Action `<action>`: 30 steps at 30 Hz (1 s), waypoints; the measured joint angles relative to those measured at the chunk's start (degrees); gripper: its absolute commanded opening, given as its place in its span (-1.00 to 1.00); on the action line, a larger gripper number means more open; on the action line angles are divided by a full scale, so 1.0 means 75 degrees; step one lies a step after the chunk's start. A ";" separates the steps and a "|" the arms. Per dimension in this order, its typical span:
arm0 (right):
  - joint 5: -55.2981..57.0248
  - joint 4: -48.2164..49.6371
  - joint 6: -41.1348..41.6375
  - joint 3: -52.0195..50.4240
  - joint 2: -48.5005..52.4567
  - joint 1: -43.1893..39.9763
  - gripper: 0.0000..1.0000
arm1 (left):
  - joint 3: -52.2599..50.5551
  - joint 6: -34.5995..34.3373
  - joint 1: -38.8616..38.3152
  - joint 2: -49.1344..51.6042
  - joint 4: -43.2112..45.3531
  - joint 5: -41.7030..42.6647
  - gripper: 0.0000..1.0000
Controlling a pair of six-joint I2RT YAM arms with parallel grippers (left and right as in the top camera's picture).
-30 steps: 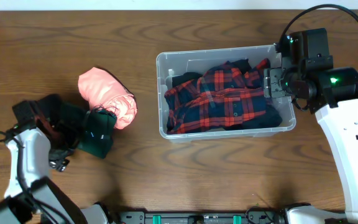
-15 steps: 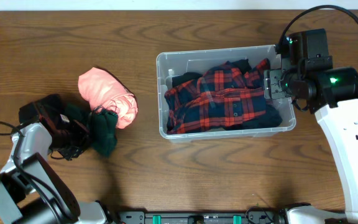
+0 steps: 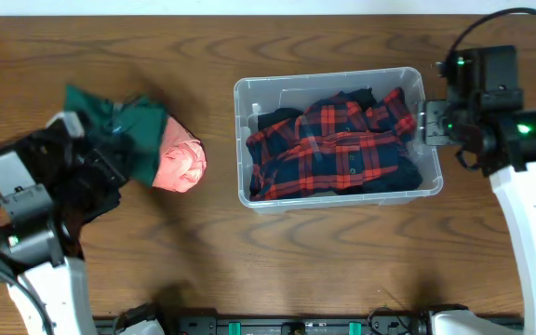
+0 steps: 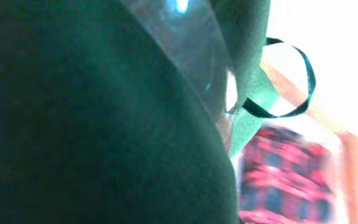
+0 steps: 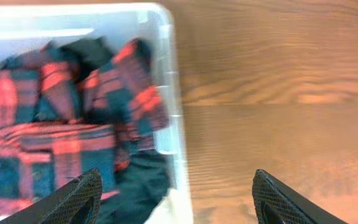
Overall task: Pack container
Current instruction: 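Carry the green bundle into the bin and release it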
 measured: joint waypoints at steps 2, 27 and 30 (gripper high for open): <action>0.0149 0.0012 0.0227 0.0000 -0.0259 -0.0254 0.51 | 0.0251 -0.0245 -0.0790 -0.0070 0.0245 0.0061 -0.88; 0.0399 -0.0294 0.0638 0.0000 -0.0915 -0.0787 0.50 | 0.3008 -0.1204 -0.7918 0.6860 0.3016 0.0758 -0.88; 0.0393 -0.0315 0.0638 0.0000 -0.0912 -0.0787 0.50 | 0.3010 -0.1128 -0.8055 0.7283 0.3057 0.0848 0.26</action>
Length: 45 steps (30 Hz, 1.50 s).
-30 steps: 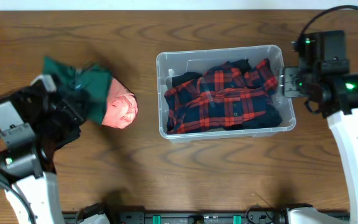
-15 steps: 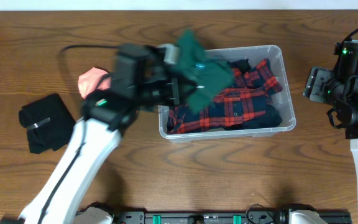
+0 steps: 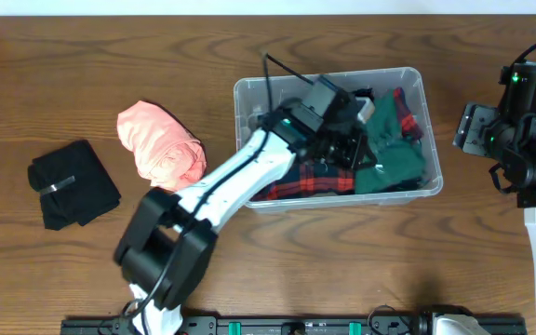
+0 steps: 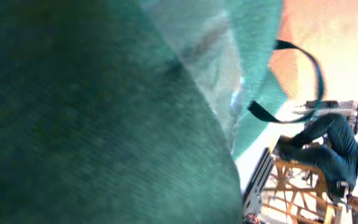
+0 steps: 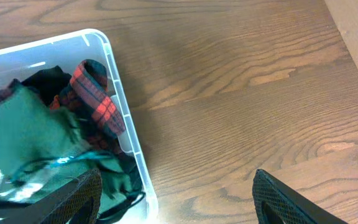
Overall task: Pack container
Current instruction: 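Carry the green bundle into the bin and release it, then grasp the pink rolled shirt with the left gripper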
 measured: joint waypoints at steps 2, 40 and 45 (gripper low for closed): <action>-0.0070 -0.0023 -0.0015 0.0000 -0.0003 0.0000 0.48 | 0.0003 0.0090 0.0015 0.0117 -0.0149 0.0061 0.96; -0.1702 0.1239 -0.0816 -0.0347 0.4951 0.1341 -0.15 | 0.0385 0.1297 0.5208 -0.3713 -0.5595 -0.3101 0.96; -0.1705 0.1306 -0.0731 -0.0396 0.4817 0.1323 -0.09 | 0.0385 0.1297 0.5208 -0.3713 -0.5584 -0.3107 0.96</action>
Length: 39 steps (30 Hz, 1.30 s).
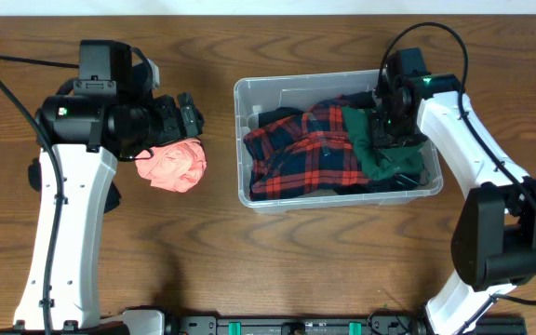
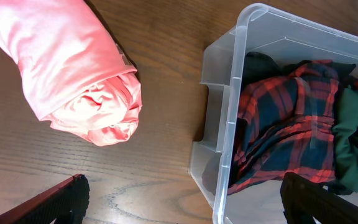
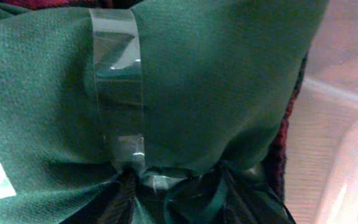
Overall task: Pack container
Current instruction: 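Grasp the pink rolled shirt with the left gripper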
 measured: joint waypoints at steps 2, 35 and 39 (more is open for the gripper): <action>0.0055 0.0038 0.0006 -0.0087 -0.0166 0.0012 0.05 | 0.0000 0.0000 0.0000 0.0000 -0.0015 -0.0026 0.96; 0.0714 -0.0332 -0.0367 -0.0289 -0.5010 0.0251 0.70 | -0.0627 0.0641 0.2538 0.4535 0.1416 0.1070 0.21; 0.0720 -0.0356 -0.0367 -0.0289 -0.5007 0.0251 0.68 | -0.0647 0.0743 0.2530 0.4572 0.1422 0.1577 -0.80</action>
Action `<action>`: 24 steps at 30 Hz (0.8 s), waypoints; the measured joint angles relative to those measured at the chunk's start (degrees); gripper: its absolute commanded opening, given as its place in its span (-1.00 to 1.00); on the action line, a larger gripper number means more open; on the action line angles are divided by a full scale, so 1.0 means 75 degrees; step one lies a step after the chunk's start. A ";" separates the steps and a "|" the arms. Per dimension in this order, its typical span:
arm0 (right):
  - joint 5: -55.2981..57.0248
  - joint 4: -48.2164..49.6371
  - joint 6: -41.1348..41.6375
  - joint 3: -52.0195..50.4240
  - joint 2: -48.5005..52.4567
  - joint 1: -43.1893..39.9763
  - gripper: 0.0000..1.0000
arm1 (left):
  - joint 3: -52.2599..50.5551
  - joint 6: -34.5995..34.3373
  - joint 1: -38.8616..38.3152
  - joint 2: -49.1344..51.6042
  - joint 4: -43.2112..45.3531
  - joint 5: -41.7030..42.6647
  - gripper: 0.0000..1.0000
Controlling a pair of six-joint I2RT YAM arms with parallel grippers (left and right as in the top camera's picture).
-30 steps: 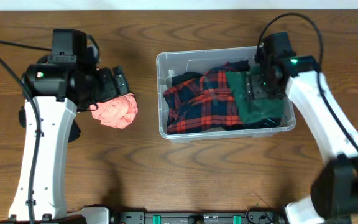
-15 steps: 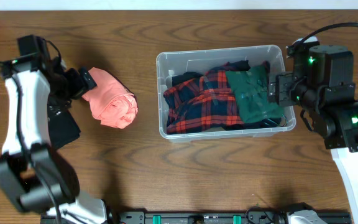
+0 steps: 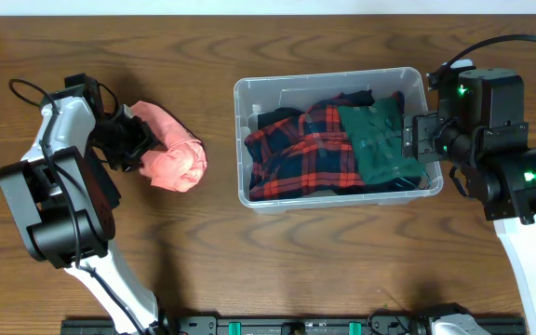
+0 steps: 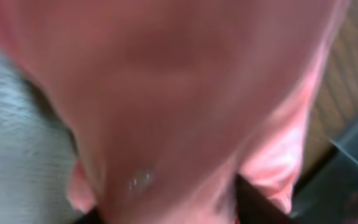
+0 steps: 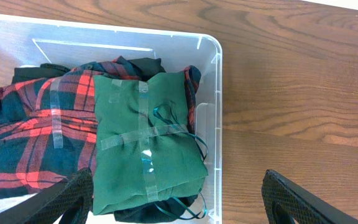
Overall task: Pack container
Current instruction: 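Grasp the pink rolled shirt with the left gripper, then lower the pink shirt into the bin and open the left gripper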
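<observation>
A clear plastic container stands right of the table's middle. In it lie a red plaid shirt and a green taped bundle at its right end. A pink rolled garment rests on the table to the left. My left gripper is pressed against the roll's left side. Blurred pink cloth fills the left wrist view, hiding how the jaws stand. My right gripper hangs open high above the green bundle and the container's right wall.
Bare wooden table lies in front of the container and to its right. My right arm stands beside the container's right end. My left arm stretches along the table's left side.
My right gripper was down on the green bundle in the container and is now raised and open. My left gripper, open above the table before, now touches the pink roll.
My left gripper held the green bundle at the left, beside the pink roll. Then it was over the container with the bundle. Later it was back open above the pink roll while my right gripper pressed the bundle in the container. Now the bundle lies there free.
</observation>
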 measured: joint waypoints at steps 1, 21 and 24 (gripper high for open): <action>0.0003 -0.0003 -0.0003 0.0000 0.0000 0.0000 0.68 | 0.0000 0.0032 0.0003 0.0000 -0.0003 0.0119 -0.88; 0.0667 -0.0178 0.0006 0.0000 0.0000 -0.0204 0.68 | -0.0038 0.0315 -0.2186 -0.5251 0.0157 0.0673 -0.88; 0.0676 -0.0178 0.0006 0.0000 0.0000 -0.0204 0.68 | -0.0012 0.0300 -0.3485 -0.5668 0.0729 0.0694 -0.88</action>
